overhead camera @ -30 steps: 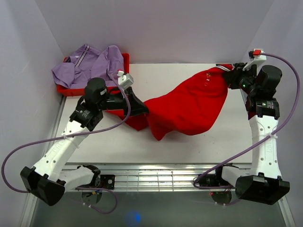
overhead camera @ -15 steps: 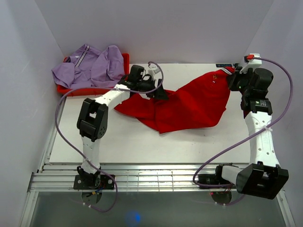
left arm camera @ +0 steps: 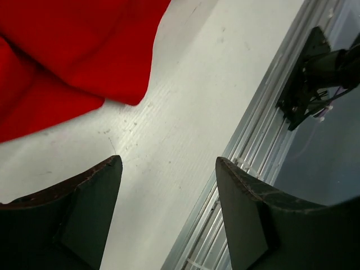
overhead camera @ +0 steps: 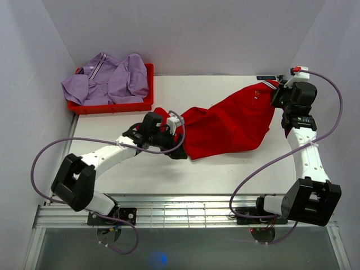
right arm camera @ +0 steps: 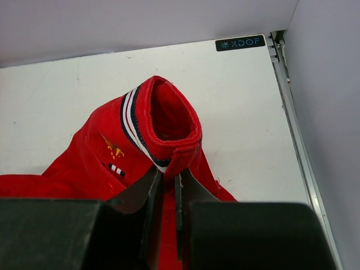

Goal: Fold and stack the trousers
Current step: Flatten the trousers out

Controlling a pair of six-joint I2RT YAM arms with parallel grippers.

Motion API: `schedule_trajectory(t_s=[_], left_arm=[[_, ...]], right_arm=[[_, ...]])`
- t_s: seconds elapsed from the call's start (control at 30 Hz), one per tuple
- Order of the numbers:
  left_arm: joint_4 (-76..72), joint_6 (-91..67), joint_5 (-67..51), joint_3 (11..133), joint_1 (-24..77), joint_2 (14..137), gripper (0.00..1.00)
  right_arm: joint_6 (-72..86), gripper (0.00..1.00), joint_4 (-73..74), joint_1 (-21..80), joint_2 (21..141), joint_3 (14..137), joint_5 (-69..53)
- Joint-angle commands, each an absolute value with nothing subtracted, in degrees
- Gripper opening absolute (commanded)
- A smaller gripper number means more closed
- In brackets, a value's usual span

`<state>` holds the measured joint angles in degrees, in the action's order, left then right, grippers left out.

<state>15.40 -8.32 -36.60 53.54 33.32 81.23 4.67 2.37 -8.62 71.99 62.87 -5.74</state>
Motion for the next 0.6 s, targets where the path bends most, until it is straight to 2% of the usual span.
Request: schedule_trajectory(t_s=[0.0, 0.37, 0.57], left_arm=[[11.52, -12.99, -29.63, 50.63, 36.29, 85.07, 0.77], [-2.9, -26.1, -28.39, 53.61, 37.18, 96.06, 0.79], [-7.72, -28.47, -29.09, 54.66, 36.56, 98.87, 0.75]], right_arm=[[6.06, 0.08, -3.69, -8.88, 71.28, 62.93, -2.64], [5.19, 0.08, -2.9, -8.88, 71.37, 62.31, -3.78], [4.92, 0.08, -2.81, -8.88, 71.19, 62.32, -4.66]])
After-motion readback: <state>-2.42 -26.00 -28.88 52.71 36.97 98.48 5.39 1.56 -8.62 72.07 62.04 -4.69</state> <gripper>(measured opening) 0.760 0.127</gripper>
